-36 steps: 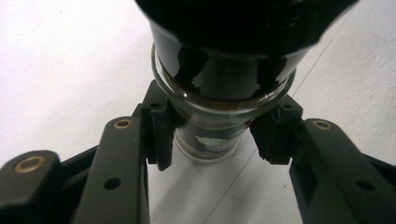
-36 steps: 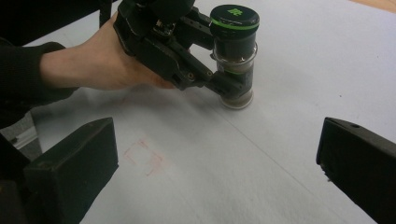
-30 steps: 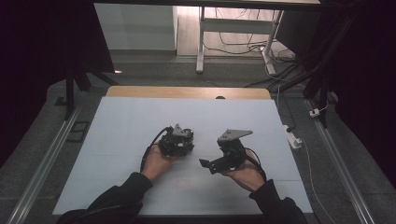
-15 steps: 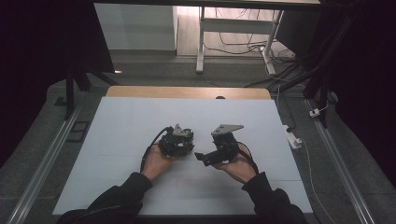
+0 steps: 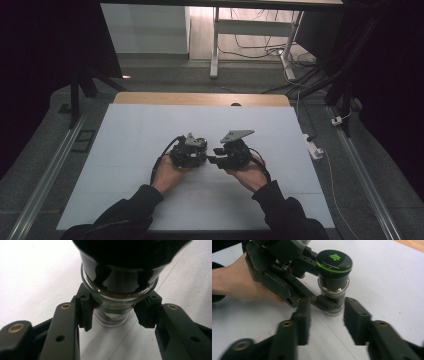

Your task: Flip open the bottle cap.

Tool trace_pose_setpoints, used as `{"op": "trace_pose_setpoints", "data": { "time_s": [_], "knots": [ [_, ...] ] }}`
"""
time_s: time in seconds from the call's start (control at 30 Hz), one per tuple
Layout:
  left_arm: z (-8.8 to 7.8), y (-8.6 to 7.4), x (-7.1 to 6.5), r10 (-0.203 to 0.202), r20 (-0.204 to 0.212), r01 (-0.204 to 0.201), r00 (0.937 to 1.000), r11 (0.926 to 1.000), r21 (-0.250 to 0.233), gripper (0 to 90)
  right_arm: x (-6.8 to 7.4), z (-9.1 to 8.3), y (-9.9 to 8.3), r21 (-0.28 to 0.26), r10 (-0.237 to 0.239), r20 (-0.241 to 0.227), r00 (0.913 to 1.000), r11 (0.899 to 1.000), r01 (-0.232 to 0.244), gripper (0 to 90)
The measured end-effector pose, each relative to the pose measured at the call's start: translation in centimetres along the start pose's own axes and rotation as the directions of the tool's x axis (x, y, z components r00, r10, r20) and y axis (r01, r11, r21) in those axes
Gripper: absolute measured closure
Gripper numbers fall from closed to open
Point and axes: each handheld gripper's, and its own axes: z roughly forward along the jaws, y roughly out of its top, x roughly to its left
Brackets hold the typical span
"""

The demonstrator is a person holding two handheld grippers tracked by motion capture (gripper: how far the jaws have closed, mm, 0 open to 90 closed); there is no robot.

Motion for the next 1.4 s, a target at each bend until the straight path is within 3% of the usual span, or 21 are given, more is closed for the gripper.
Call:
{"op": "trace_pose_setpoints", "data": {
  "time_s": [0.1,0.13,0.23,0.6,1.4],
  "knots": [
    [0.0,0.0,0.0,0.002,0.000,-0.002,1.0000,1.0000,0.003,53.7,-0.1,0.5,0.2,0.006,-0.017,-0.014,0.9998,1.000,0.017,78.3],
    [0.0,0.0,0.0,0.002,0.000,-0.002,1.0000,1.0000,0.003,53.7,-0.1,0.5,0.2,0.006,-0.017,-0.014,0.9998,1.000,0.017,78.3],
    [0.0,0.0,0.0,0.001,-0.001,-0.001,1.0000,1.0000,0.003,53.8,-0.2,1.0,0.4,0.008,-0.024,-0.027,0.9994,1.000,0.024,89.3],
    [0.0,0.0,0.0,0.003,-0.003,-0.003,1.0000,1.0000,0.005,53.8,-0.2,2.8,0.9,0.021,-0.011,-0.037,0.9992,1.000,0.012,89.9],
    [0.0,0.0,-0.1,0.007,-0.009,-0.007,0.9999,1.0000,0.003,53.8,0.1,2.0,1.6,-0.015,-0.017,-0.041,0.9990,1.000,0.016,89.9]
  ]
}}
